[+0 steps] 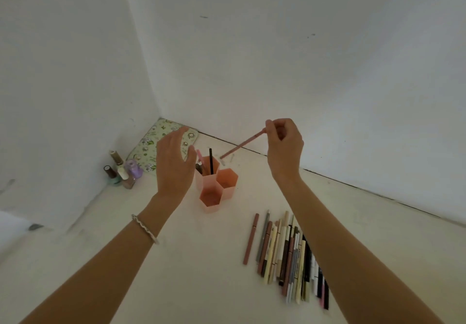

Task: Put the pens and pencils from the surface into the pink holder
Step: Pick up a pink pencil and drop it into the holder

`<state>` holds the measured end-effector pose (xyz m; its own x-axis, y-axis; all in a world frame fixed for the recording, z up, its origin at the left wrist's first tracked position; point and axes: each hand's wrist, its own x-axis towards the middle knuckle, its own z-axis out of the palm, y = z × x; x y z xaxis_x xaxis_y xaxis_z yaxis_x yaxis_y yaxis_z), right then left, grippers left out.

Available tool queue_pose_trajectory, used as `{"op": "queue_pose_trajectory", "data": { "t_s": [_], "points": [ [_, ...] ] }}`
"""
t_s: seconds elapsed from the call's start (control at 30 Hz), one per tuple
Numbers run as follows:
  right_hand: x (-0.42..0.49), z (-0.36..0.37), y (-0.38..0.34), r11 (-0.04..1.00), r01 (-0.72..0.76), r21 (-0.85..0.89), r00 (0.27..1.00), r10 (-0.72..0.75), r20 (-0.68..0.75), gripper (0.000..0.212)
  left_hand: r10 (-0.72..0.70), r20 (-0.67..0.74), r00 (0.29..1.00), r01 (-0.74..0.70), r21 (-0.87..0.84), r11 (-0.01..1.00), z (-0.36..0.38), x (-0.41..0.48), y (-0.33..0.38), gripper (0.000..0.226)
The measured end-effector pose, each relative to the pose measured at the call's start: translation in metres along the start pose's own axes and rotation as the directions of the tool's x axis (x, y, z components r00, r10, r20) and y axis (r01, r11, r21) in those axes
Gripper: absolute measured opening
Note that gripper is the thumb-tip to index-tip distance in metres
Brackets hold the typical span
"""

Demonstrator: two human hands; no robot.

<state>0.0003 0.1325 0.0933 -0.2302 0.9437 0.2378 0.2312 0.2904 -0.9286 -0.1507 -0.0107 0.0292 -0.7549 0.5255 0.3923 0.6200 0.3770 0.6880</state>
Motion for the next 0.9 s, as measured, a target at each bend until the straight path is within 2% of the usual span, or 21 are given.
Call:
{"op": "queue_pose_trajectory", "data": {
  "t_s": [0.13,0.2,0.27,0.33,0.43,0.5,0.57,0.6,0.67,0.73,0.83,0.9],
  "points": [
    [-0.018,0.029,-0.001,0.999,0.011,0.048,0.998,-0.014,0.058,0.014,-0.055,-0.050,0.997,0.049,-0.103,0.993,-0.018,0.004,0.006,0.044],
    [-0.029,0.043,0.009,1.000,0.014,0.007,0.987,-0.015,0.159,0.012,-0.060,-0.061,0.996,0.049,-0.174,0.984,-0.025,0.005,0.013,0.044],
    [-0.038,0.055,0.023,0.993,0.058,-0.103,0.951,-0.024,0.308,0.013,-0.056,-0.056,0.997,0.042,-0.216,0.975,-0.028,0.001,0.025,0.043],
    [-0.046,0.060,0.034,0.972,0.101,-0.214,0.919,-0.009,0.395,0.020,-0.058,-0.004,0.998,0.055,-0.256,0.965,-0.026,-0.009,0.040,0.040],
    [-0.043,0.043,0.041,0.976,0.054,-0.211,0.958,0.010,0.288,0.025,-0.089,0.224,0.971,0.158,-0.314,0.936,-0.005,-0.039,0.061,0.026],
    [-0.037,0.026,0.045,0.984,0.011,-0.179,0.975,0.030,0.221,0.020,-0.103,0.449,0.888,0.208,-0.192,0.959,0.018,-0.060,0.065,0.021],
    [-0.031,0.002,0.054,0.976,-0.028,-0.218,0.976,0.074,0.203,0.018,-0.171,0.655,0.736,0.241,-0.019,0.970,0.050,-0.086,0.064,0.024],
    [-0.029,-0.009,0.059,0.970,-0.044,-0.241,0.973,0.096,0.209,0.017,-0.222,0.724,0.653,0.263,0.059,0.963,0.065,-0.098,0.062,0.028],
    [-0.028,-0.029,0.072,0.955,-0.071,-0.289,0.965,0.140,0.222,0.017,-0.298,0.765,0.571,0.205,0.218,0.954,0.092,-0.120,0.057,0.037],
    [-0.030,-0.046,0.084,0.936,-0.099,-0.339,0.955,0.185,0.232,0.019,-0.315,0.747,0.586,0.094,0.323,0.942,0.111,-0.135,0.053,0.042],
    [-0.036,-0.063,0.100,0.910,-0.121,-0.396,0.929,0.245,0.279,0.021,-0.252,0.743,0.620,-0.096,0.390,0.916,0.123,-0.146,0.051,0.040],
    [-0.040,-0.067,0.109,0.888,-0.116,-0.446,0.915,0.270,0.299,0.022,-0.215,0.756,0.619,-0.097,0.345,0.933,0.122,-0.144,0.051,0.039]
  ]
}}
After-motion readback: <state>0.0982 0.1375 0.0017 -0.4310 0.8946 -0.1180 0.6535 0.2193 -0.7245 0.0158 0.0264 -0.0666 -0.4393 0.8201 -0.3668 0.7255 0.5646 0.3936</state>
